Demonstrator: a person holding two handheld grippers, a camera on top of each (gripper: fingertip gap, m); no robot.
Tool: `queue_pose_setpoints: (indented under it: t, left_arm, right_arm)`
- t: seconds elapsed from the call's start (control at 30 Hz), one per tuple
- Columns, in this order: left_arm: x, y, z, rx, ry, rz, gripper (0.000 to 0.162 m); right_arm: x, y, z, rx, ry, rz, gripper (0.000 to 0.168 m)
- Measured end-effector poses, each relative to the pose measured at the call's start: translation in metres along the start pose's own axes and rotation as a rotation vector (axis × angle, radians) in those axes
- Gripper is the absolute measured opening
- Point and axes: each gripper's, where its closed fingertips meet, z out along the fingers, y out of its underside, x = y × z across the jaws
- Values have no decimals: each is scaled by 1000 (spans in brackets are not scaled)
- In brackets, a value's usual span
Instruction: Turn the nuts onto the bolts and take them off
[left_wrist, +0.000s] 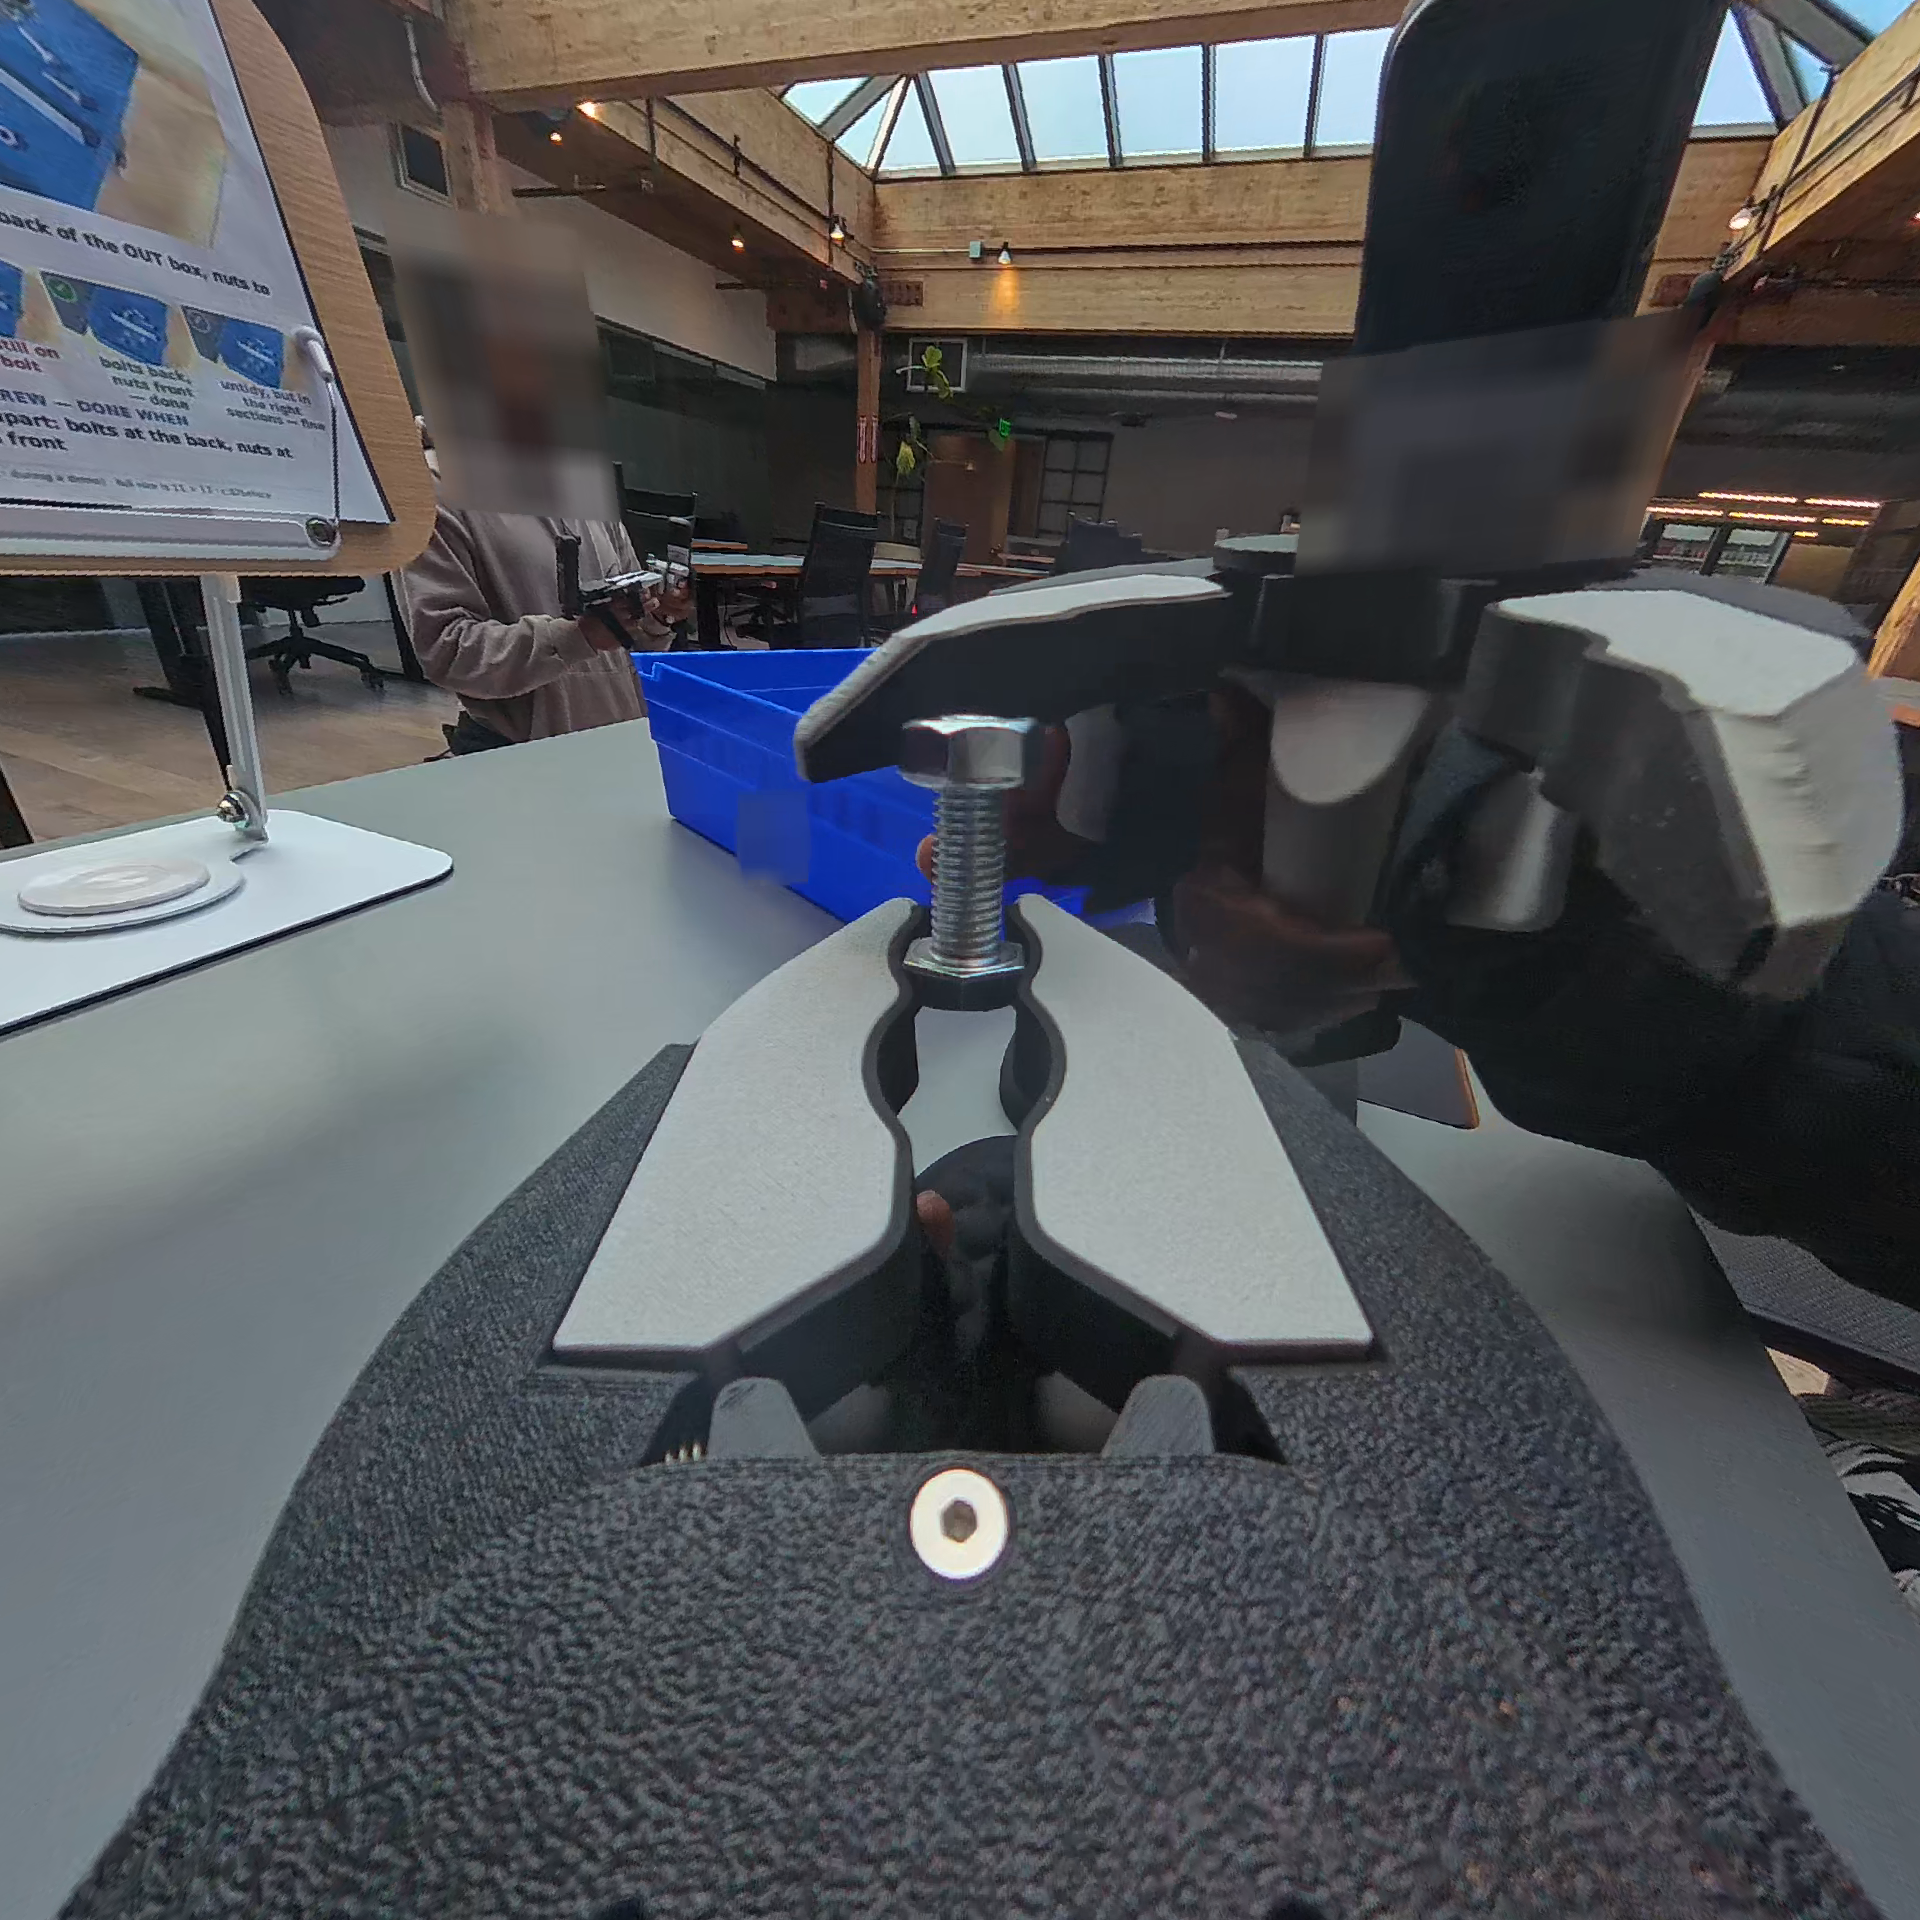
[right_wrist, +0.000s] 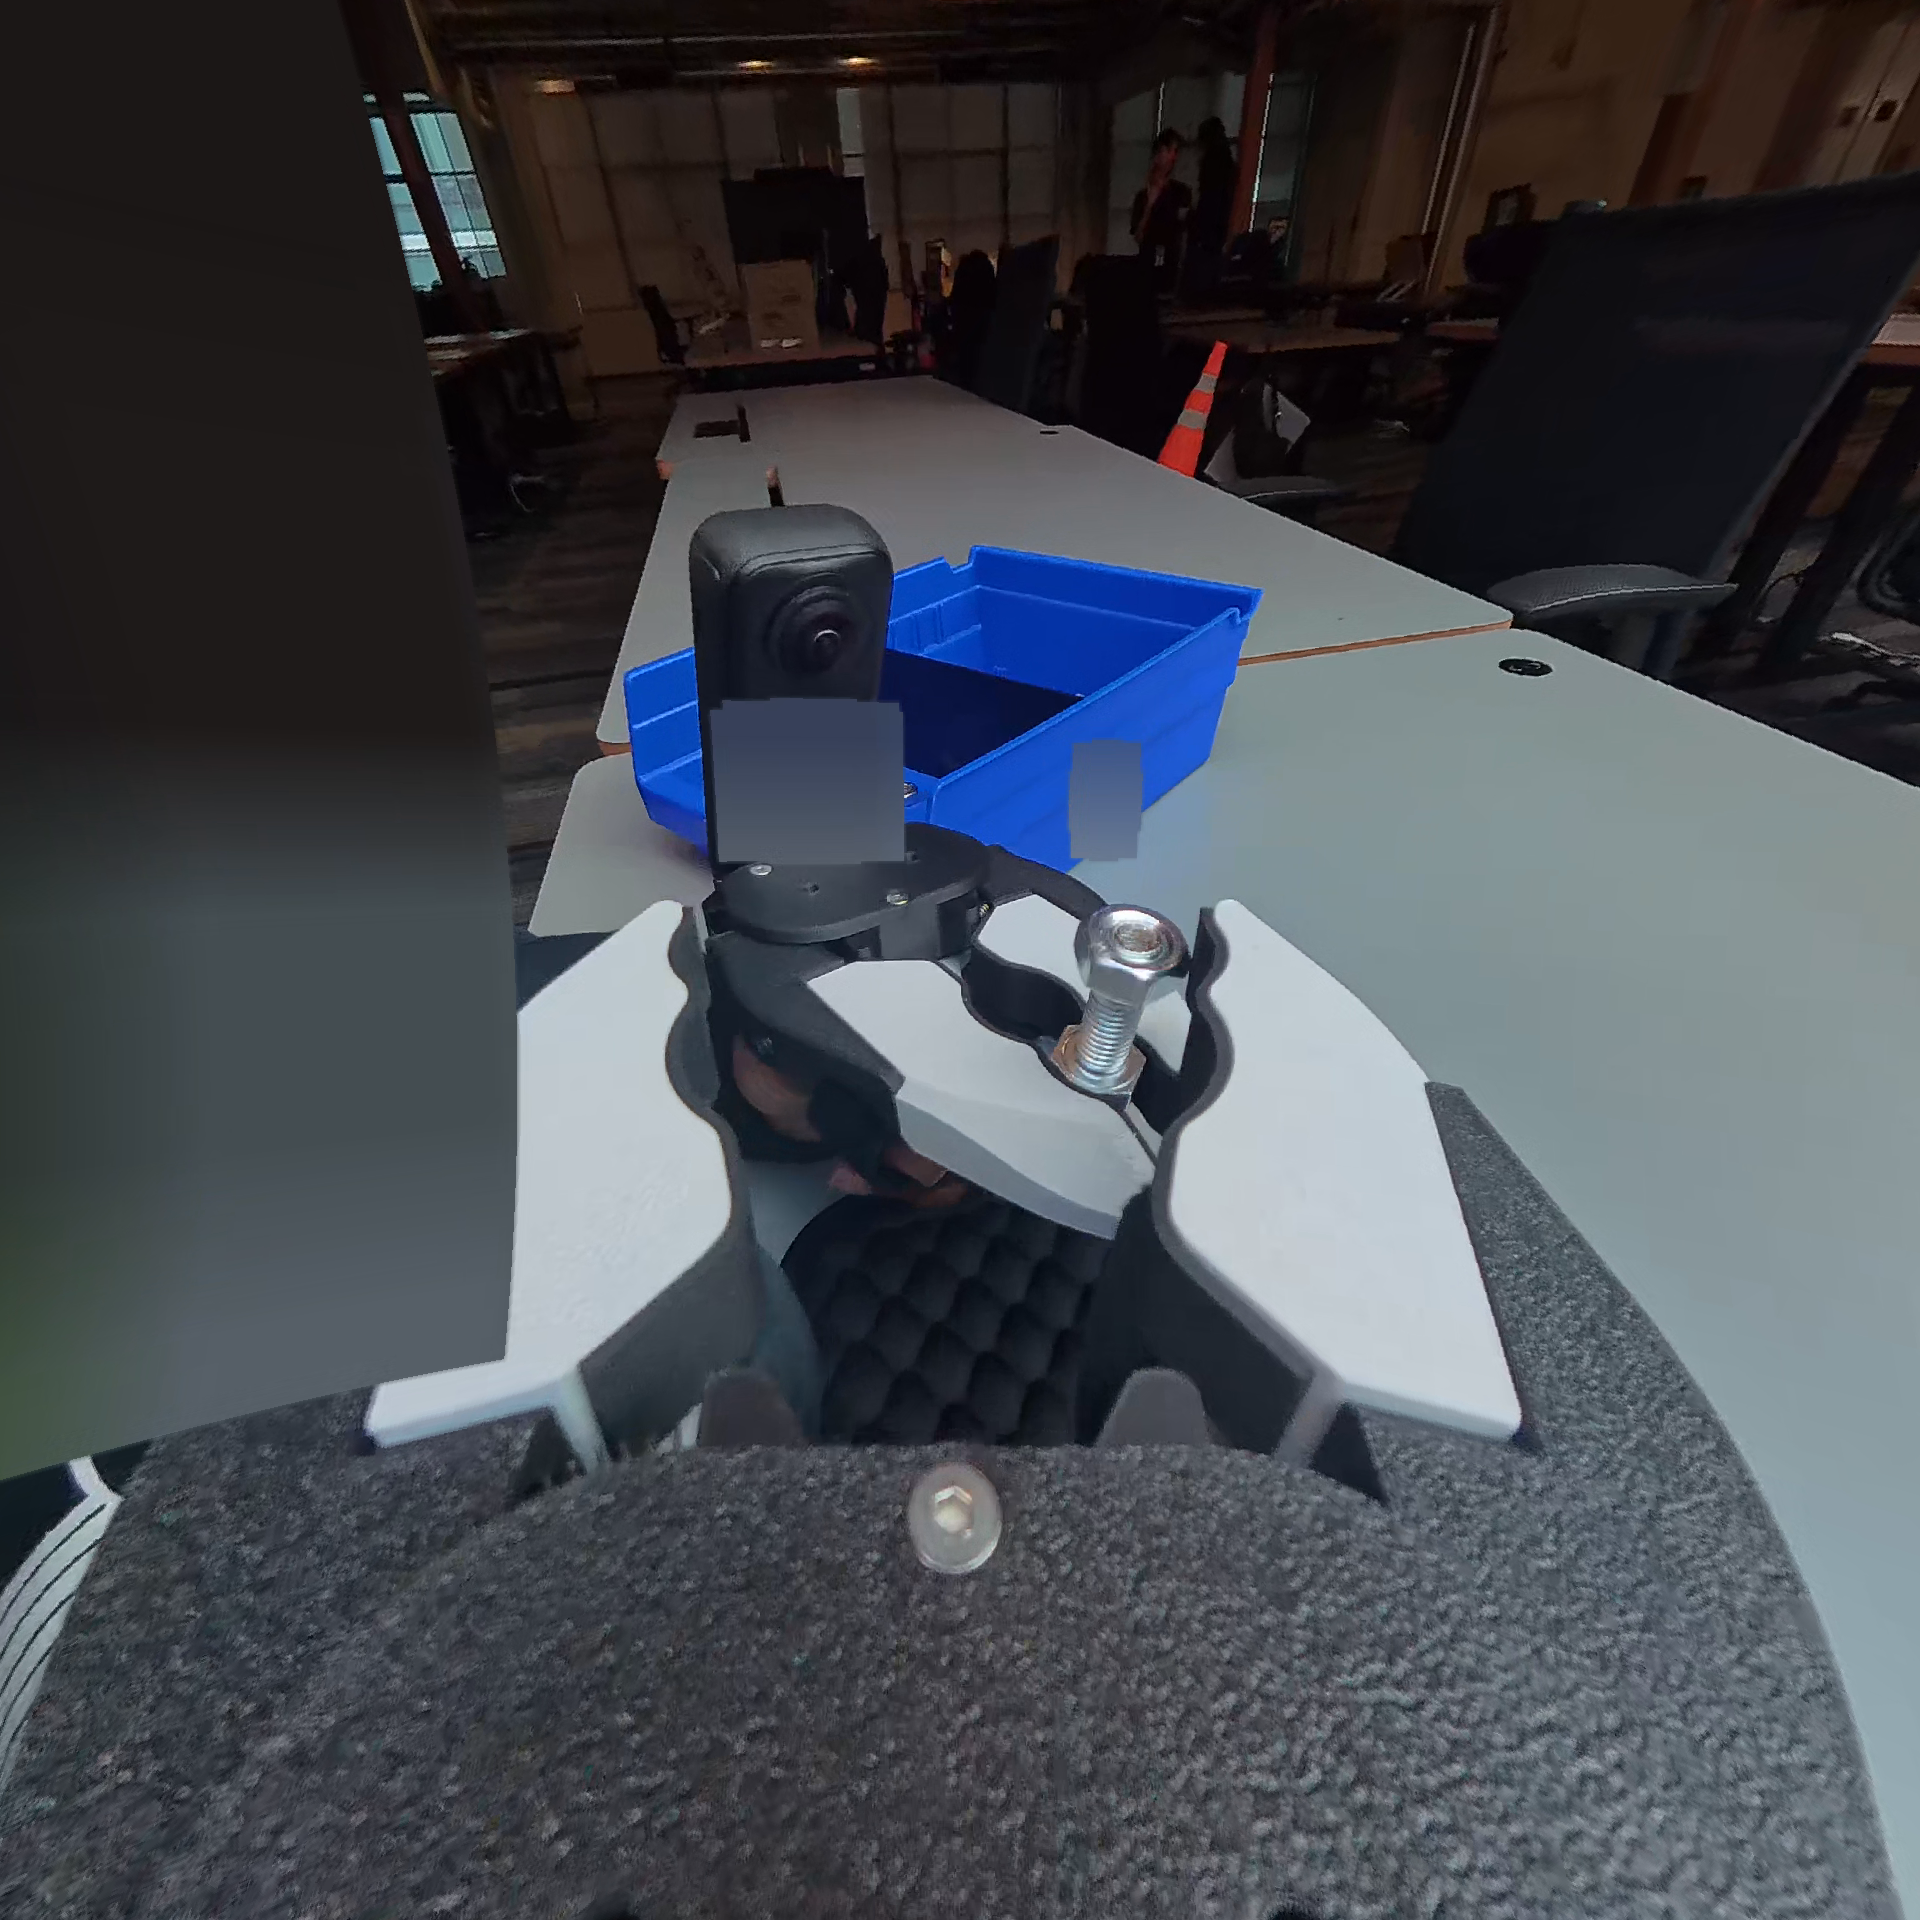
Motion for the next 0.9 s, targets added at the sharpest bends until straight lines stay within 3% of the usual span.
queue_pose_setpoints:
  t: [0.23, 0.33, 0.4, 0.6, 0.9]
  left_arm:
    - [-1, 0, 0, 3, -7, -2, 13]
    - [-1, 0, 0, 4, -7, -6, 13]
    - [-1, 0, 0, 3, -4, -2, 13]
    - [0, 0, 0, 2, -1, 1, 13]
    - [1, 1, 1, -7, 4, 1, 13]
  right_arm:
    - [-10, 1, -18, 27, 21, 45, 86]
    - [-25, -1, -25, 41, -39, 49, 63]
    - [-23, -2, -29, 47, -18, 26, 59]
    - [7, -1, -19, 48, 51, 48, 80]
    - [8, 0, 9, 11, -16, 22, 82]
